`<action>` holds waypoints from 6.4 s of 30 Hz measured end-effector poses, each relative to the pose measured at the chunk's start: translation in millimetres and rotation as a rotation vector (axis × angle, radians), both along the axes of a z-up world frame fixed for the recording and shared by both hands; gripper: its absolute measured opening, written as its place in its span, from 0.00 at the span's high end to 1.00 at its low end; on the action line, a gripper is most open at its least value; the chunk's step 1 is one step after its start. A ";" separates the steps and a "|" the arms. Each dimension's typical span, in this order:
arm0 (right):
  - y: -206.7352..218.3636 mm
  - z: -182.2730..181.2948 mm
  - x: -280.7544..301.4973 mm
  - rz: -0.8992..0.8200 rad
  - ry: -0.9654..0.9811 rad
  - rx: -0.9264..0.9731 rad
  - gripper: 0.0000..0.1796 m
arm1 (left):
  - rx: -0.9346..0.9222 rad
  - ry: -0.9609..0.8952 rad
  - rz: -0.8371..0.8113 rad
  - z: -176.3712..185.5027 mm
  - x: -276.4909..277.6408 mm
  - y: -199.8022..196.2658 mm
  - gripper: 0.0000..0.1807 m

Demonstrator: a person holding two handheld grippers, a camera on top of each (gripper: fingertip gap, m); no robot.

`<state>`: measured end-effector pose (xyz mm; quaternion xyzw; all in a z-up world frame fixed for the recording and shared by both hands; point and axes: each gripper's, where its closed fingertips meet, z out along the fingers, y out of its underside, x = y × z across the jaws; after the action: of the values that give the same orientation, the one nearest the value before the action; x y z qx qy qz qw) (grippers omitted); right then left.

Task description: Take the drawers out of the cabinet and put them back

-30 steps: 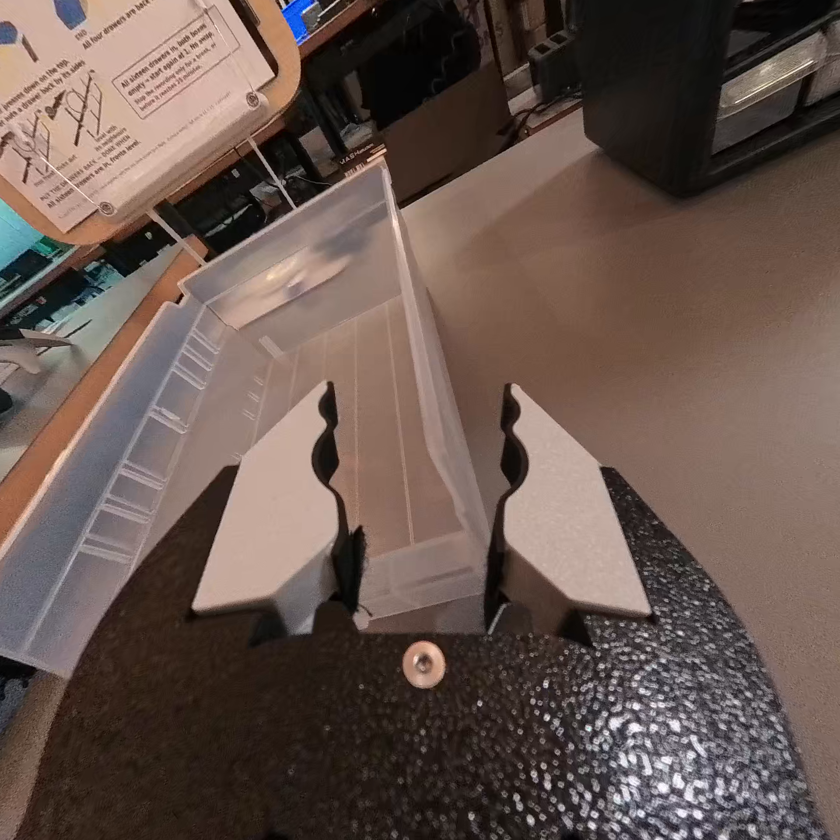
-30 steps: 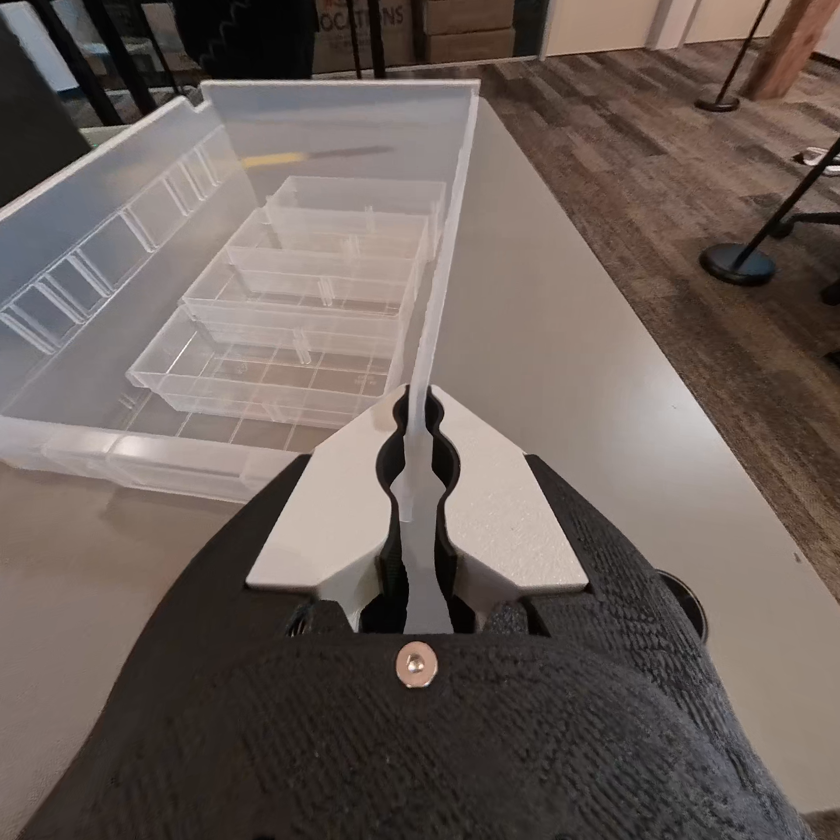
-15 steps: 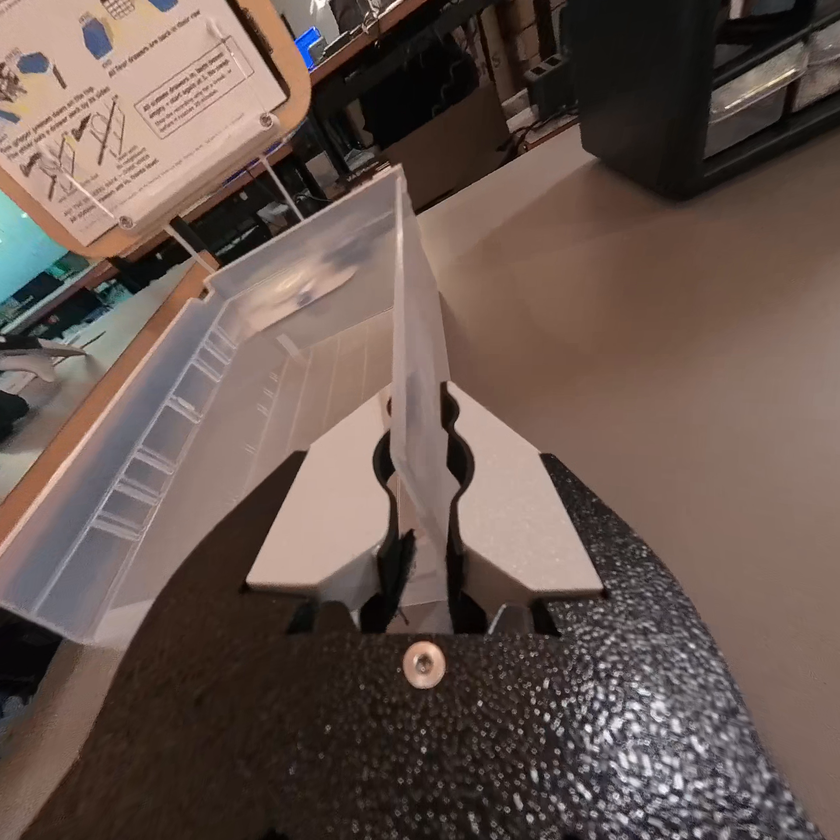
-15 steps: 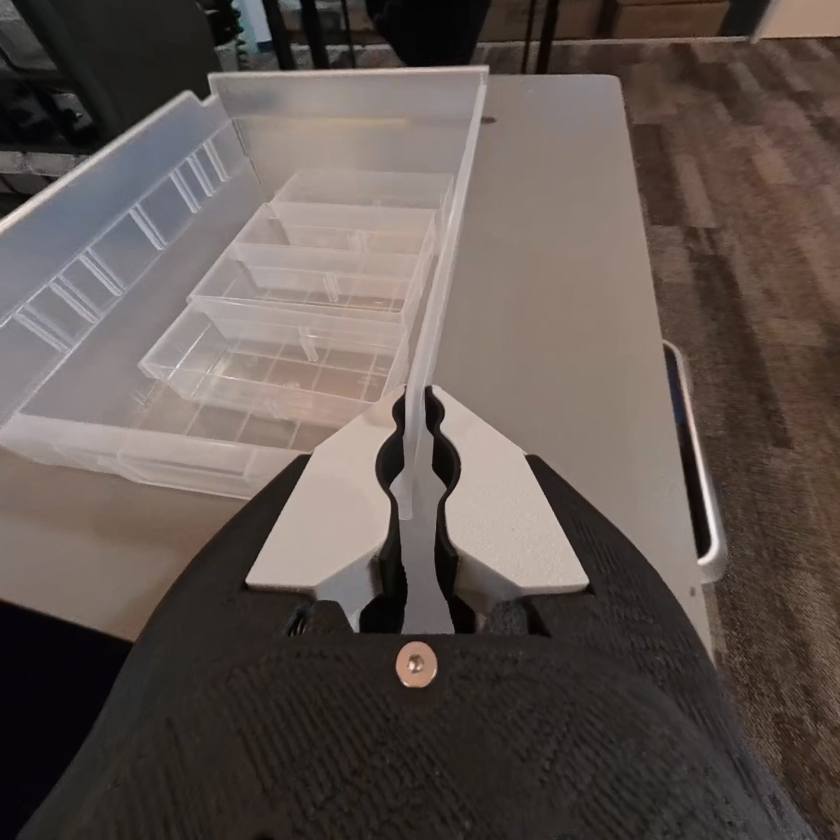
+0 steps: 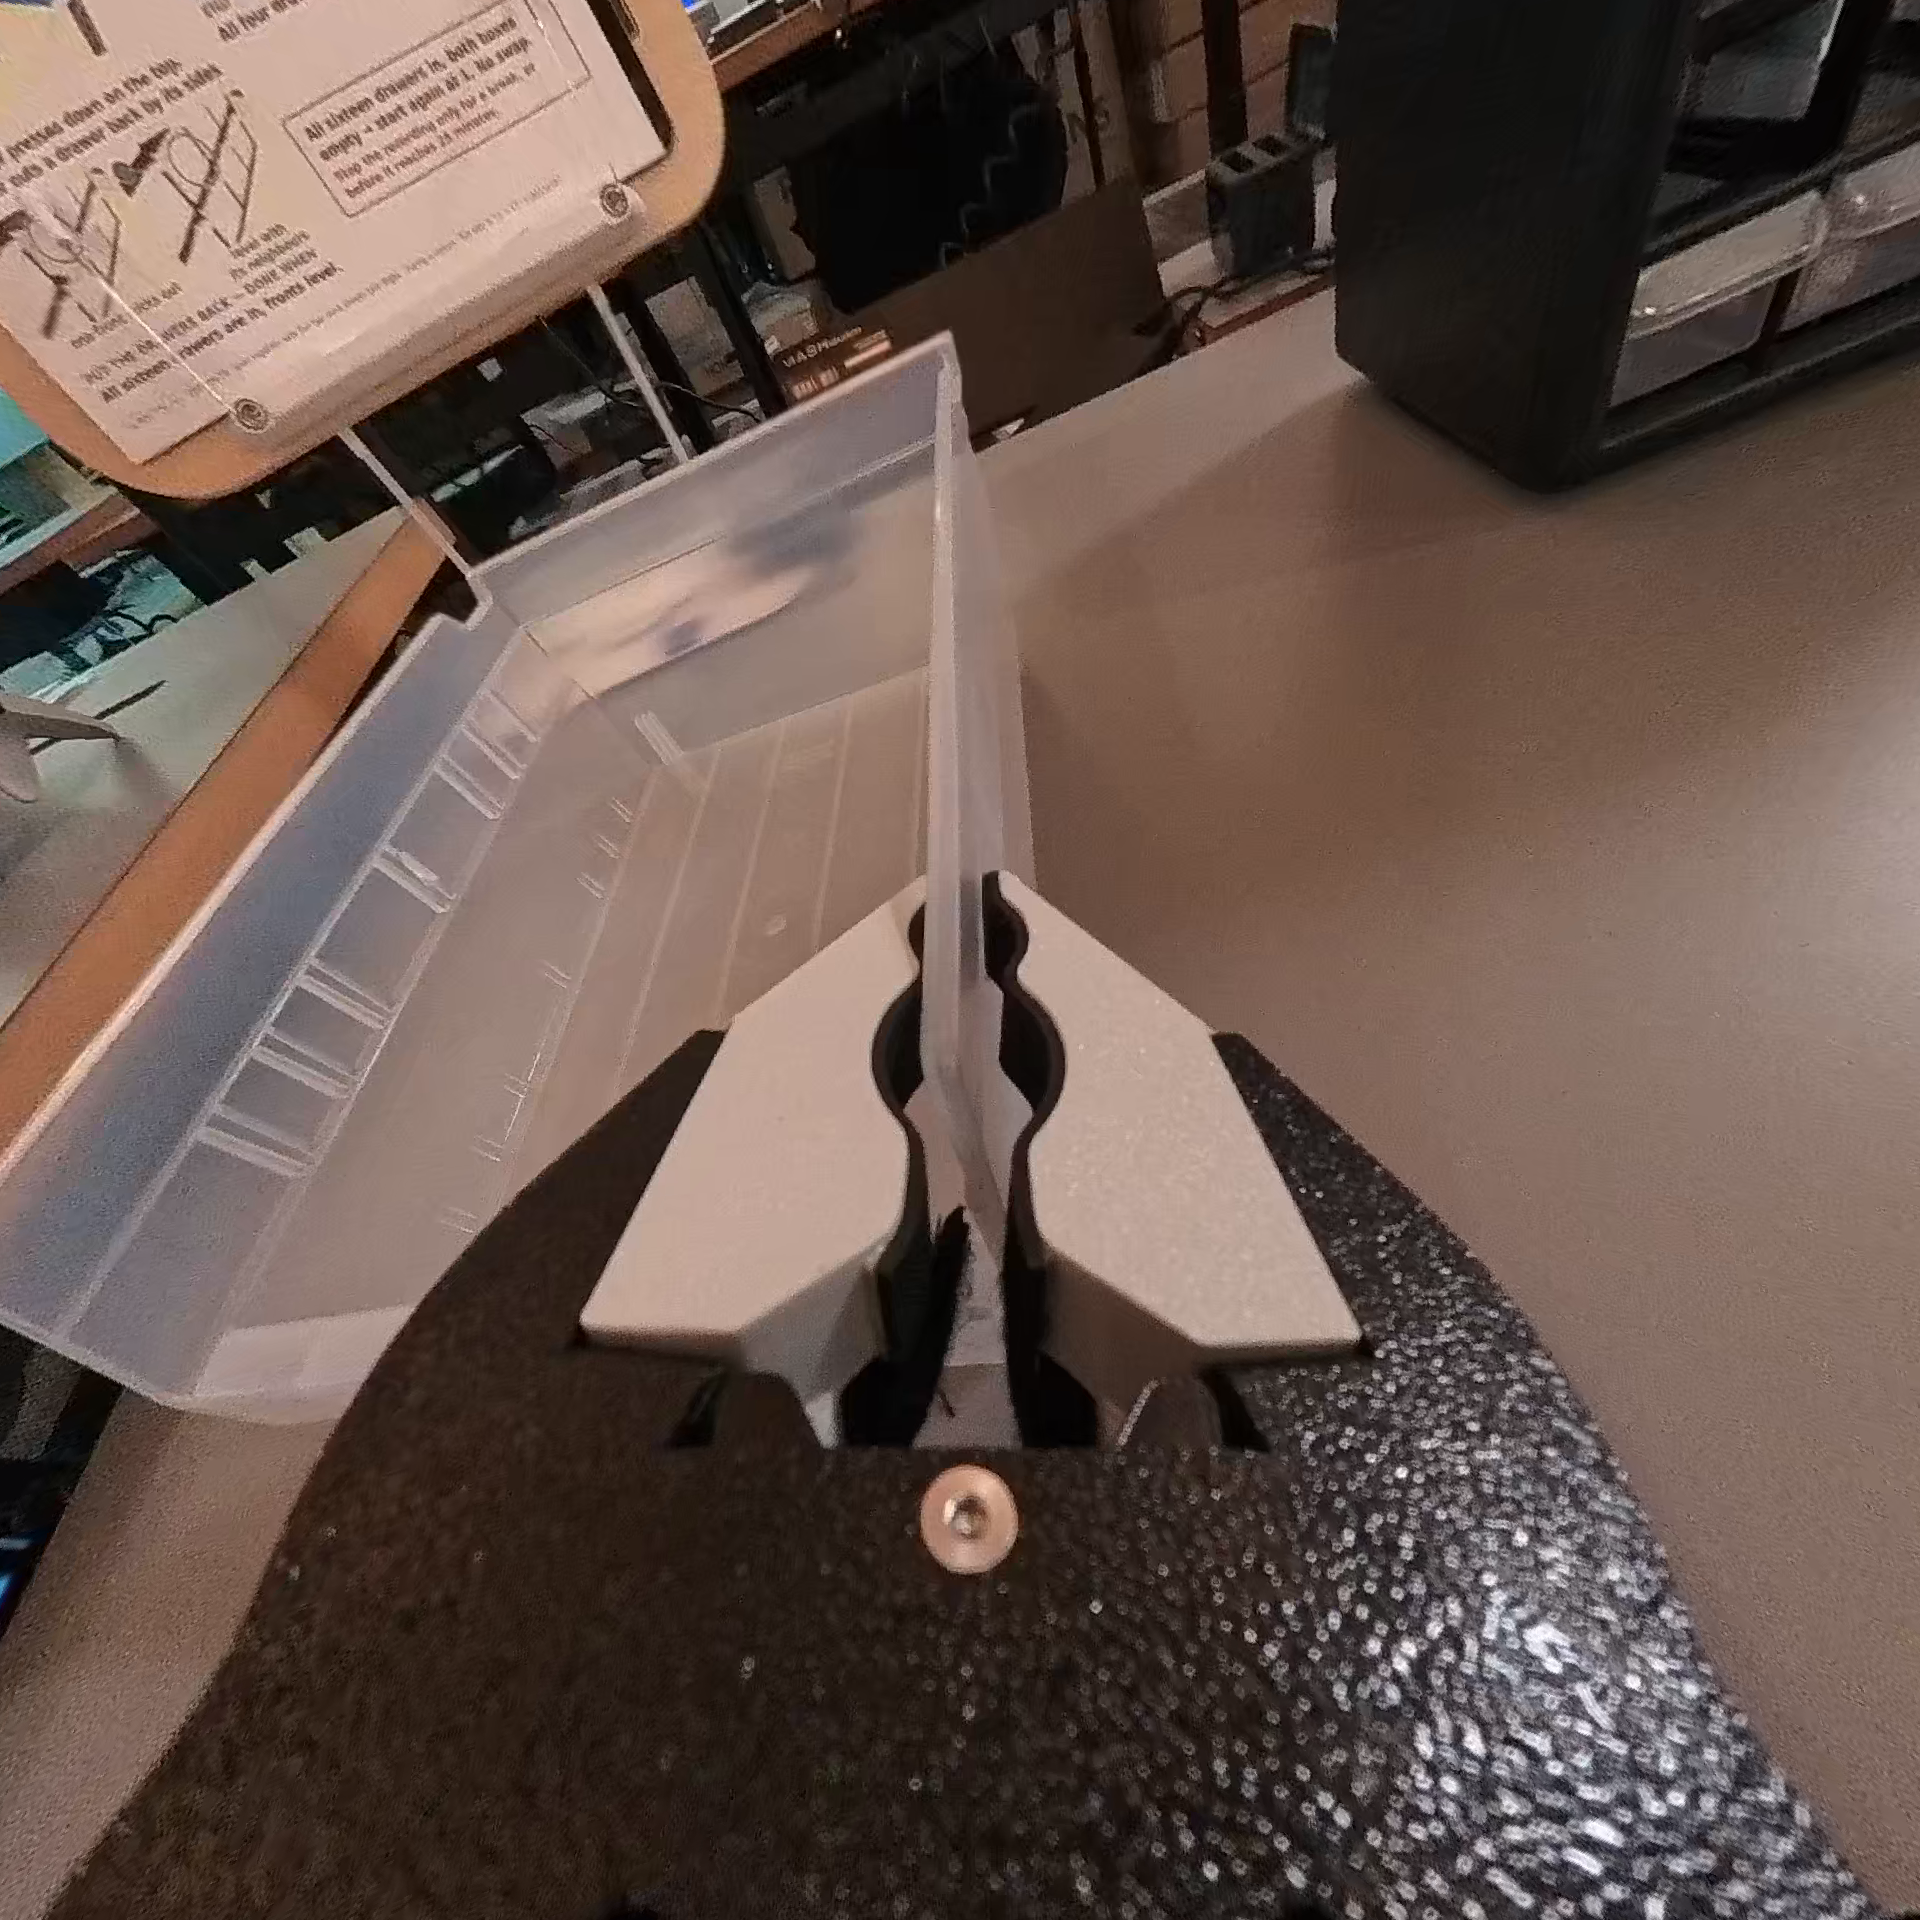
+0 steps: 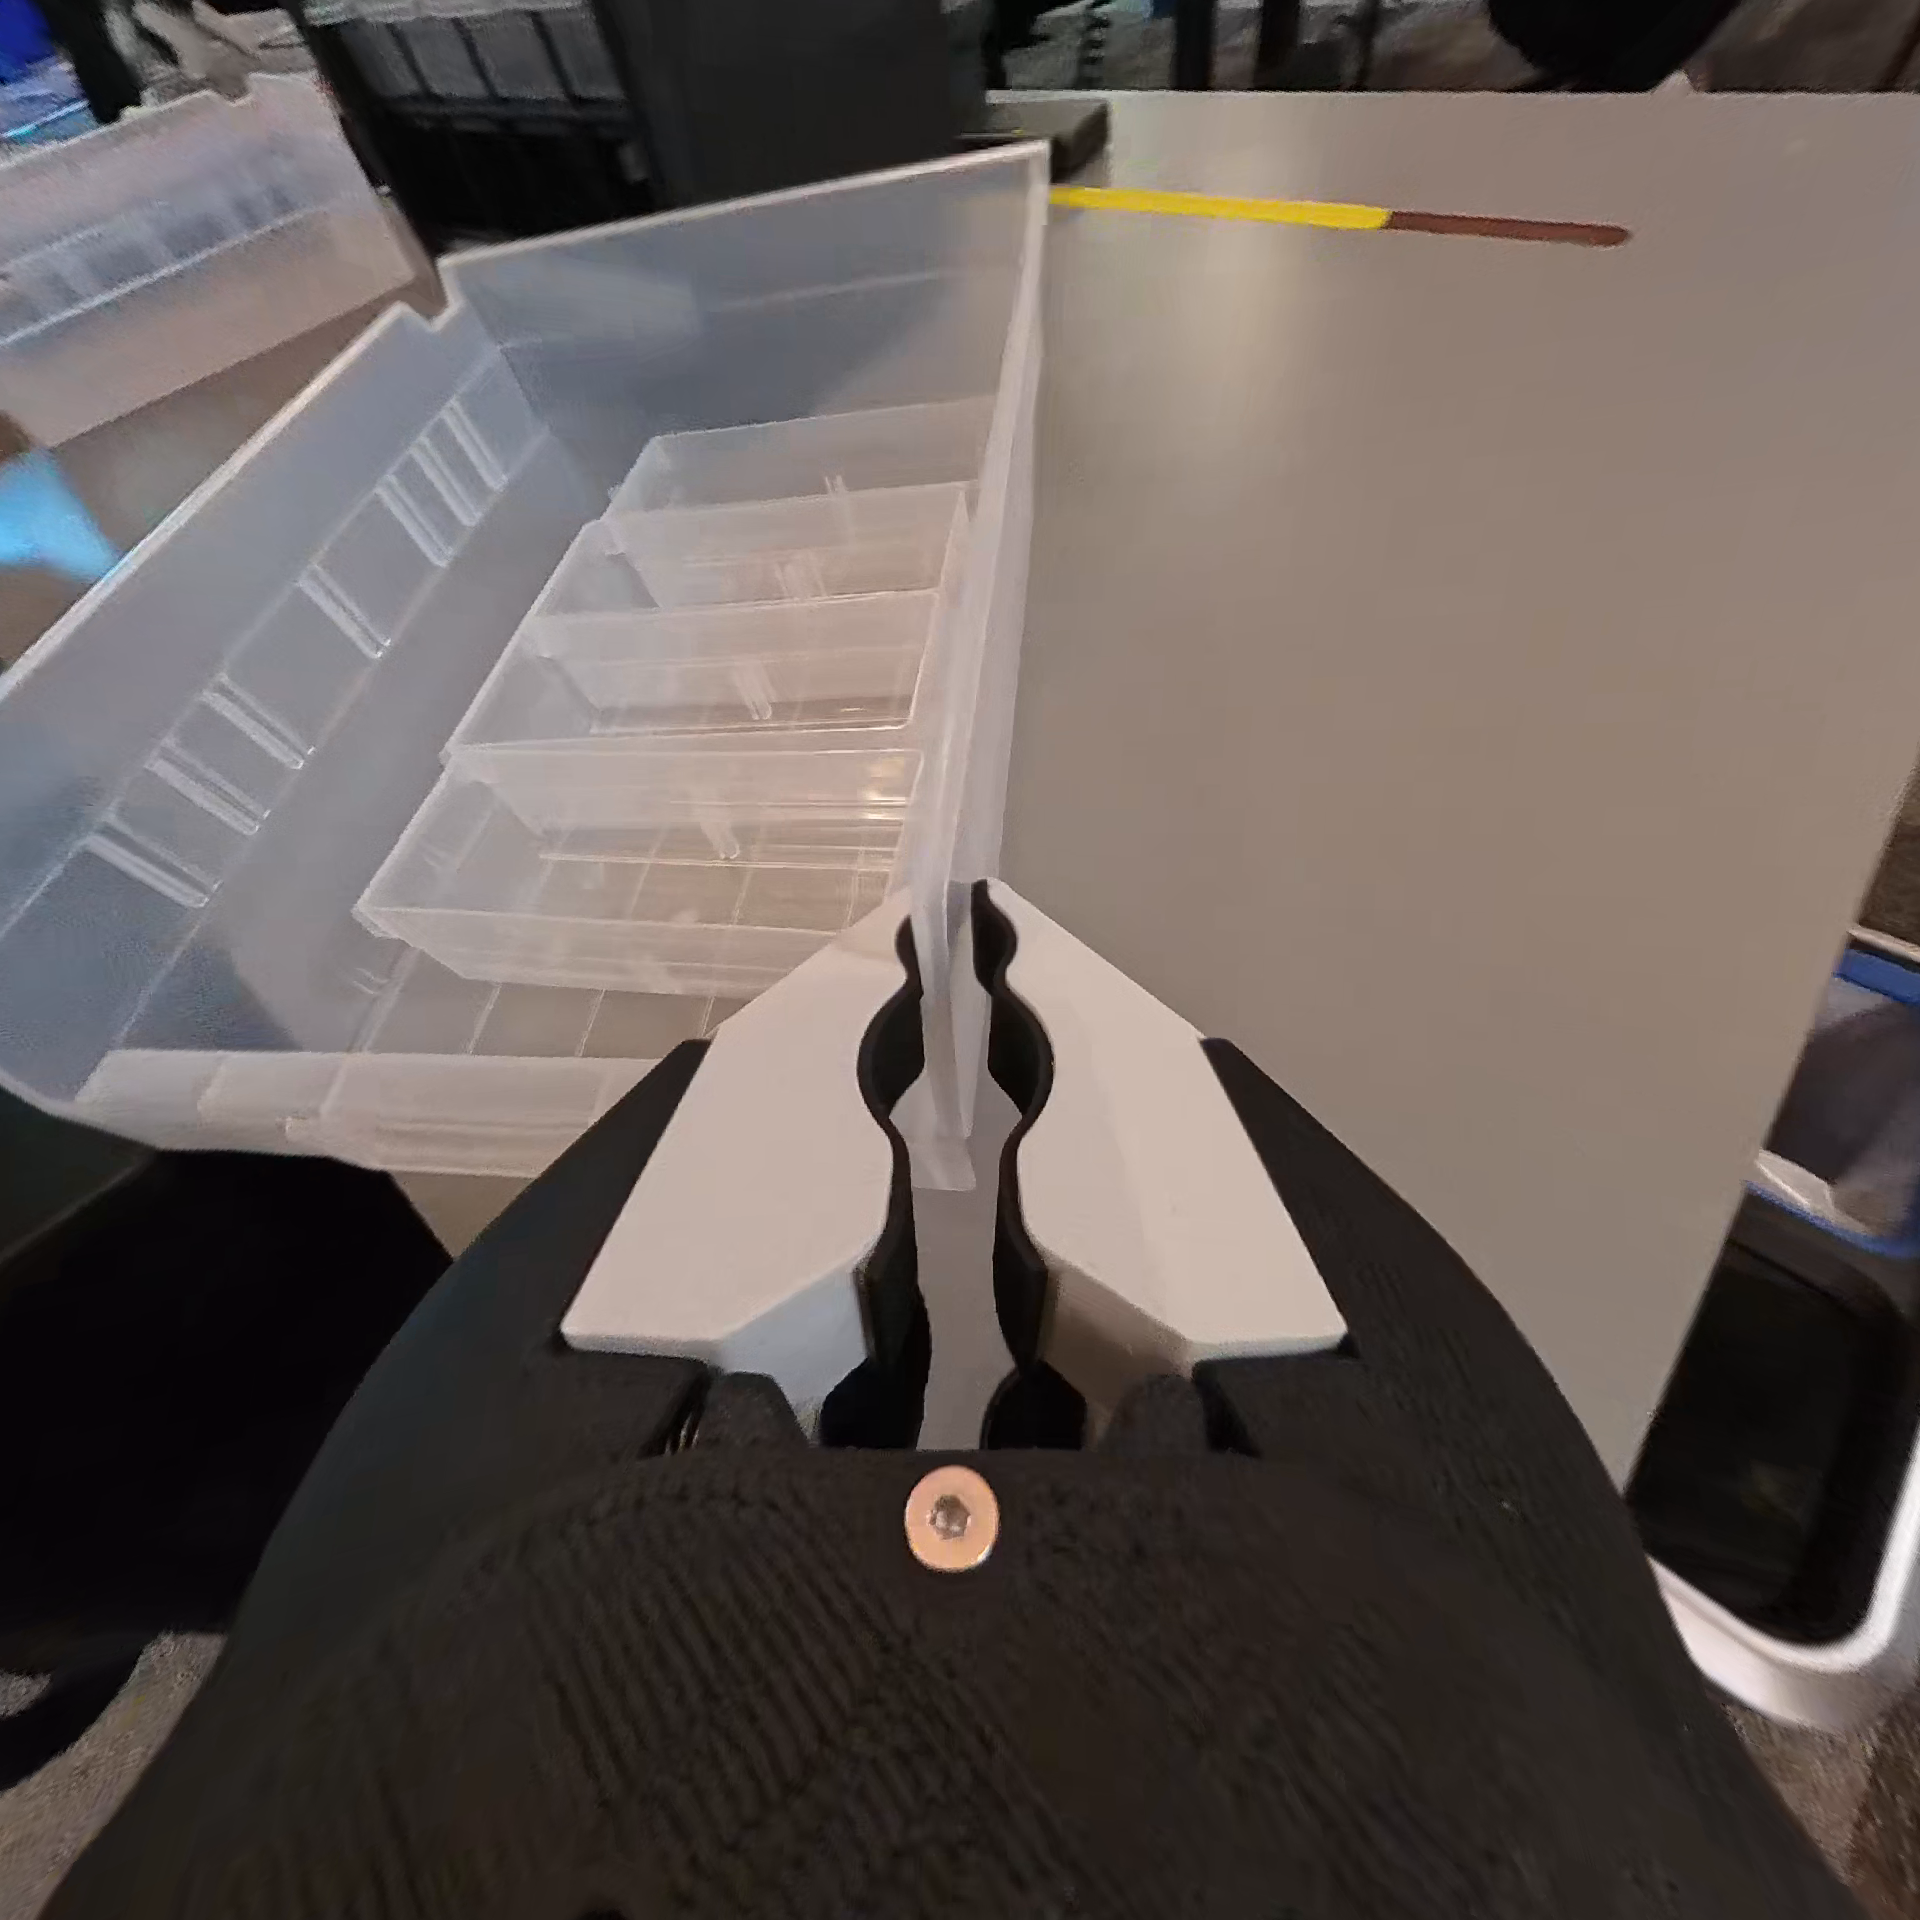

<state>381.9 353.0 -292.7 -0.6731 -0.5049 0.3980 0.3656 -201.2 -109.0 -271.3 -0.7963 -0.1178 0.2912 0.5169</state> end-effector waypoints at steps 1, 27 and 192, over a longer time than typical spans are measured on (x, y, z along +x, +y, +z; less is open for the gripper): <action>-2.3 1.3 -4.0 0.024 0.001 0.007 0.98 | 0.007 -0.001 0.002 2.0 -0.1 -0.8 0.99; -163.6 1.7 -269.1 0.301 -0.056 0.077 1.00 | 0.190 0.130 0.058 76.1 6.1 -71.0 0.99; -29.3 16.6 -17.0 -0.938 0.096 0.123 0.98 | 0.191 -0.063 0.192 7.9 -39.9 -68.1 0.96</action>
<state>364.9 323.7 -276.1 -0.7864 -0.1516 0.1899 0.5679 -241.1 -177.1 -263.4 -0.7373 -0.2368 0.3018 0.5561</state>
